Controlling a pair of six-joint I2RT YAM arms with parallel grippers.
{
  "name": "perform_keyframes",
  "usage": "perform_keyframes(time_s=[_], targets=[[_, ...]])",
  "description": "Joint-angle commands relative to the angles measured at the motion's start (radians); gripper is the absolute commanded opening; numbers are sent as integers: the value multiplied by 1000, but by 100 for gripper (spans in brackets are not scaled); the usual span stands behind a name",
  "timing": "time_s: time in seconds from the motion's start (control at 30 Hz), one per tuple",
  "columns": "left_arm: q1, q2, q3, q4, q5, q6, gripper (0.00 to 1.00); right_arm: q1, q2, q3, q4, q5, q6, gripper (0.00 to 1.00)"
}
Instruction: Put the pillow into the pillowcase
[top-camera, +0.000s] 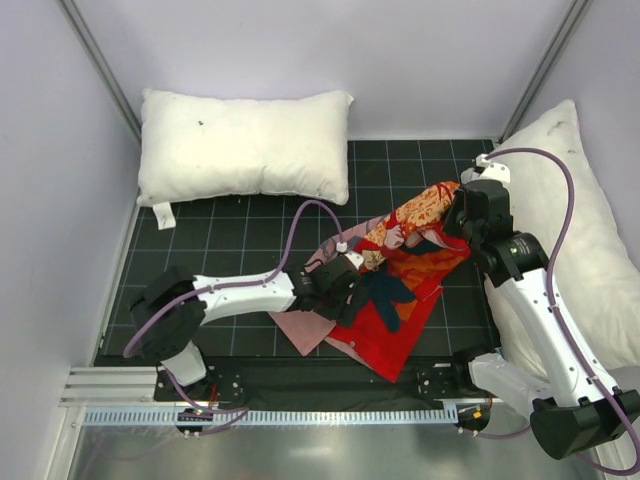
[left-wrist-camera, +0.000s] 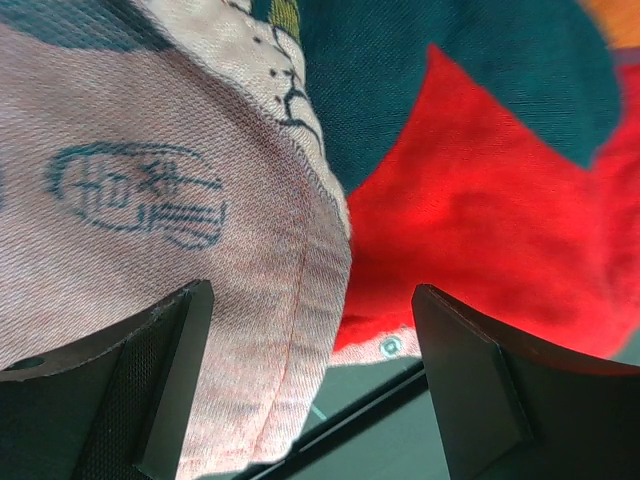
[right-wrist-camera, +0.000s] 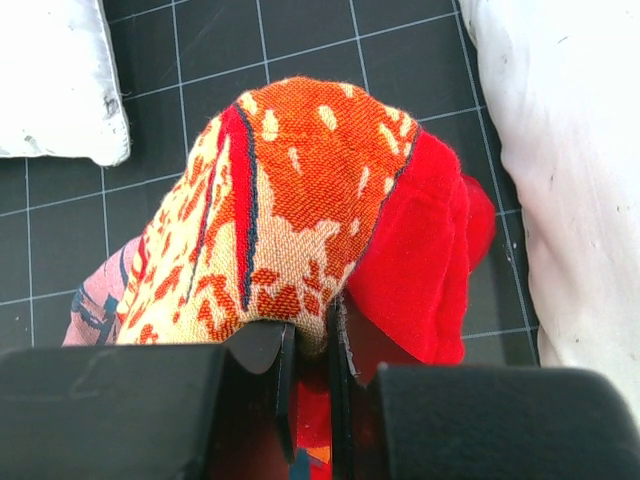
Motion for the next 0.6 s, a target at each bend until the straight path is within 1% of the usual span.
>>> perform_keyframes(time_s=[0.0, 0.07, 0.13, 0.17, 0.2, 0.27, 0.3, 0.33, 0.37, 0.5, 0.53, 0.57], targets=[[-8, 51, 63, -2, -10, 11, 85, -11, -10, 57, 52, -20, -17, 12], [-8, 80, 91, -13, -48, 14, 85, -9, -13, 54, 55, -24, -14, 11], [-6, 129, 114, -31, -84, 14, 77, -11, -17, 48, 57, -21, -11, 11], [-6, 144, 135, -41, -102, 13, 70, -11, -20, 46, 60, -19, -8, 11], [-3, 160, 143, -53, -127, 6, 53, -11, -23, 45, 58, -16, -8, 11], [0, 177, 152, -71, -176, 2, 33, -11, -26, 46, 57, -10, -8, 8], [0, 171, 151, -78, -188, -4, 15, -12, -29, 46, 54, -8, -5, 8], [0, 163, 148, -90, -209, -6, 6, -12, -30, 46, 52, 1, -5, 7], [0, 133, 141, -96, -222, -9, 0, -12, -31, 45, 49, 2, -5, 5], [1, 37, 135, -188, -326, -27, 0, -14, -40, 37, 48, 24, 6, 4], [1, 19, 138, -212, -373, -29, 0, -15, -46, 37, 46, 26, 7, 4], [3, -25, 143, -275, -407, -32, 0, -17, -49, 39, 43, 27, 12, 4]])
